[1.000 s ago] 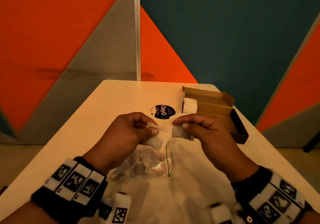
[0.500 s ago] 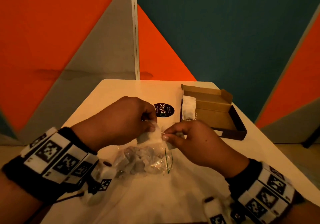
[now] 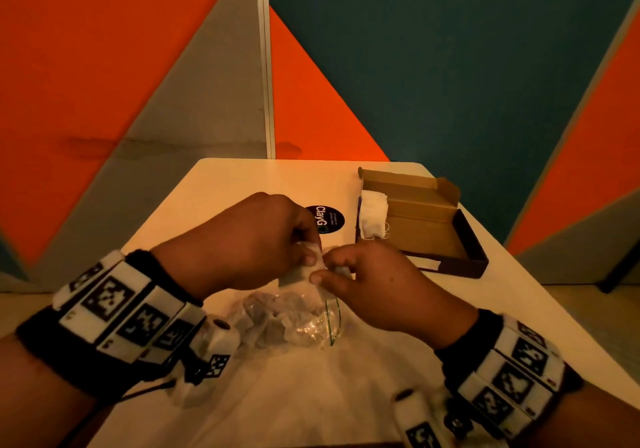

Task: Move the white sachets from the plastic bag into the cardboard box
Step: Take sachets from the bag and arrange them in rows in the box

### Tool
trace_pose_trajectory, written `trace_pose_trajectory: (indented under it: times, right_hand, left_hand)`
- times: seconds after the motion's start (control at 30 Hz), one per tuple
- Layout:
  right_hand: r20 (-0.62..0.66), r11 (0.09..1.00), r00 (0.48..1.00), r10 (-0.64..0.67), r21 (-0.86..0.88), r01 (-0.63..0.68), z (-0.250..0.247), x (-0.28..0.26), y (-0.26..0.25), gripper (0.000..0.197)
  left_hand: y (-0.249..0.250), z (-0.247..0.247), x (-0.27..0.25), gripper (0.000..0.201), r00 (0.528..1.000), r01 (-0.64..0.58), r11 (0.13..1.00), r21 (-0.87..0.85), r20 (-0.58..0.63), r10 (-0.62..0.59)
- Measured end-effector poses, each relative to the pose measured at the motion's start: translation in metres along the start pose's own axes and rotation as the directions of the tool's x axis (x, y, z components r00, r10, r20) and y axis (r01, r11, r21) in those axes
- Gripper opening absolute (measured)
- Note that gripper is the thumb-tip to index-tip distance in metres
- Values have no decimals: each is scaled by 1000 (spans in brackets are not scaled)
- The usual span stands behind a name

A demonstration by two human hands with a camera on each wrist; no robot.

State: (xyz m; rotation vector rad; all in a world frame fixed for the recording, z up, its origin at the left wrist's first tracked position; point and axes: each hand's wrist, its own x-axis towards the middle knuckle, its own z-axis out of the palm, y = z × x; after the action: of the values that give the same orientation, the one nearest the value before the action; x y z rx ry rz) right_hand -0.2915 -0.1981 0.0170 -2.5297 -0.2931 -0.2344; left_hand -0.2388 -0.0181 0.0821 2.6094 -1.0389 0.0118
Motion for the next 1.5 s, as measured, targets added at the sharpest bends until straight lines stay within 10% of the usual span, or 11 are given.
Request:
trace_pose_trajectory:
  times: [0.47, 0.63, 0.87, 1.2, 1.5]
  right_hand:
    - [-111, 984, 986, 127, 139, -111, -33, -2, 19, 13]
    - [-121, 971, 980, 160, 197, -134, -21, 3, 21, 12]
    - [-57, 978, 992, 110, 183, -98, -6, 1, 15, 19]
    - [-133, 838, 967, 217, 533, -115, -10, -3, 13, 48]
    - [-86, 481, 954, 287, 874, -66, 0, 0, 2, 19]
  left_hand:
    - [-50, 16, -19, 13, 991, 125, 955, -268, 81, -107]
    - [-37, 40, -30, 10, 991, -1, 538, -843, -73, -113]
    - [-22, 60, -19, 15, 969, -198, 75, -977, -207, -137]
    - [-13, 50, -22, 23, 948, -299, -26, -954, -294, -118]
    - [-1, 67, -7, 15, 933, -222, 177, -959, -262, -246]
